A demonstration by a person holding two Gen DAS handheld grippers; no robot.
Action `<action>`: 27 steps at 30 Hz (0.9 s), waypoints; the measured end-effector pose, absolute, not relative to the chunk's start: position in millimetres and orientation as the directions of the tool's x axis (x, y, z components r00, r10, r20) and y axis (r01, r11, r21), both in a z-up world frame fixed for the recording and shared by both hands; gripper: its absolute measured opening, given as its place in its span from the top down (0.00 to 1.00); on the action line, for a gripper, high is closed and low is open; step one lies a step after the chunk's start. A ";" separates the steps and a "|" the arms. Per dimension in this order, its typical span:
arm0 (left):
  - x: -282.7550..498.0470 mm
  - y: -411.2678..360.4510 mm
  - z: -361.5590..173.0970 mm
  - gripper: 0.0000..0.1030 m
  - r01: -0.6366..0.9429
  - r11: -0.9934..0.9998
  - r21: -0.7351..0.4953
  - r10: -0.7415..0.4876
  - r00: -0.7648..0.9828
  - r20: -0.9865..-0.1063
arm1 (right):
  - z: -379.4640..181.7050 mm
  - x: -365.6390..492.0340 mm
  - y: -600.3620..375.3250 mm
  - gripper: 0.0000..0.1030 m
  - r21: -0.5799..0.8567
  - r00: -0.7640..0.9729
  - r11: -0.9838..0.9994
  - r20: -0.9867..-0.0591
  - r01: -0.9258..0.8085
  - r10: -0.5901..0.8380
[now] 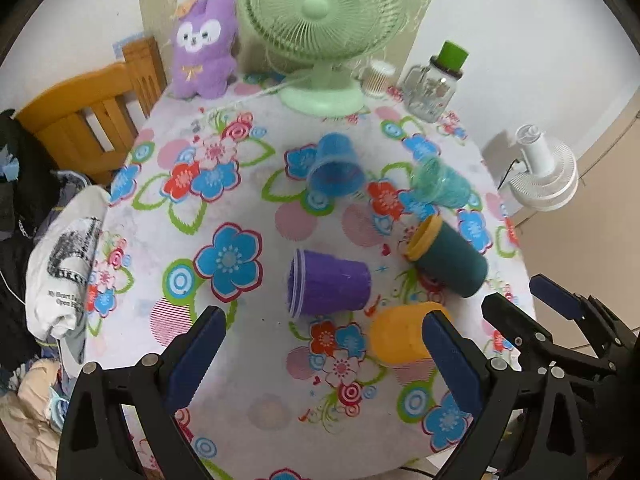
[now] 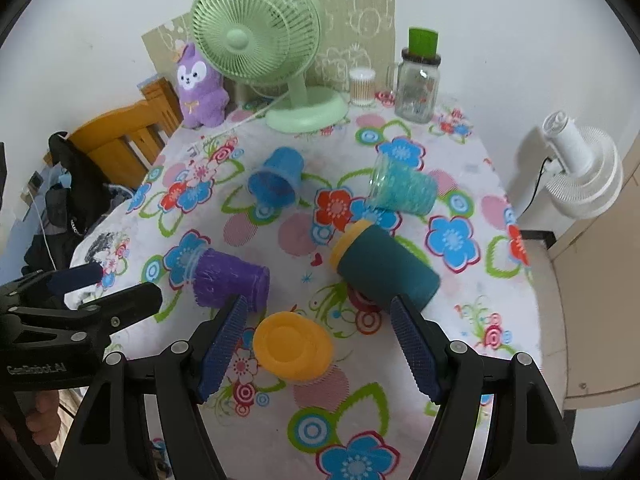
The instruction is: Flip cup upside down
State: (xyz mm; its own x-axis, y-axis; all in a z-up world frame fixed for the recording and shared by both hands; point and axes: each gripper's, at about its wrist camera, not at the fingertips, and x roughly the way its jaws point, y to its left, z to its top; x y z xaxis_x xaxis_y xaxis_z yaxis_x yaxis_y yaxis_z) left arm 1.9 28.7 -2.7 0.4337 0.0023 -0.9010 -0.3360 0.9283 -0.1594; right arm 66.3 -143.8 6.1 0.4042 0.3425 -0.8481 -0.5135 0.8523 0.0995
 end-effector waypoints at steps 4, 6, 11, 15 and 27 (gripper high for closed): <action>-8.6 22.2 20.9 0.03 -0.334 0.930 -0.156 0.018 0.462 -0.887 | 28.9 57.1 -152.5 0.25 0.092 0.441 0.854 -0.825 -0.513 0.354; -14.8 18.6 31.9 0.03 -0.336 0.929 -0.152 0.028 0.476 -0.879 | 37.4 53.1 -155.9 0.25 0.089 0.454 0.856 -0.817 -0.510 0.355; -28.0 11.5 50.8 0.02 -0.343 0.934 -0.097 0.089 0.488 -0.868 | 57.2 39.0 -164.5 0.25 0.073 0.490 0.864 -0.798 -0.499 0.351; -36.3 9.0 61.2 0.02 -0.346 0.935 -0.080 0.112 0.502 -0.858 | 70.8 27.8 -170.2 0.25 0.066 0.521 0.873 -0.780 -0.483 0.347; -51.9 7.8 87.6 0.00 -0.358 0.930 -0.081 0.145 0.562 -0.814 | 96.0 16.3 -176.3 0.19 0.033 0.583 0.890 -0.744 -0.455 0.325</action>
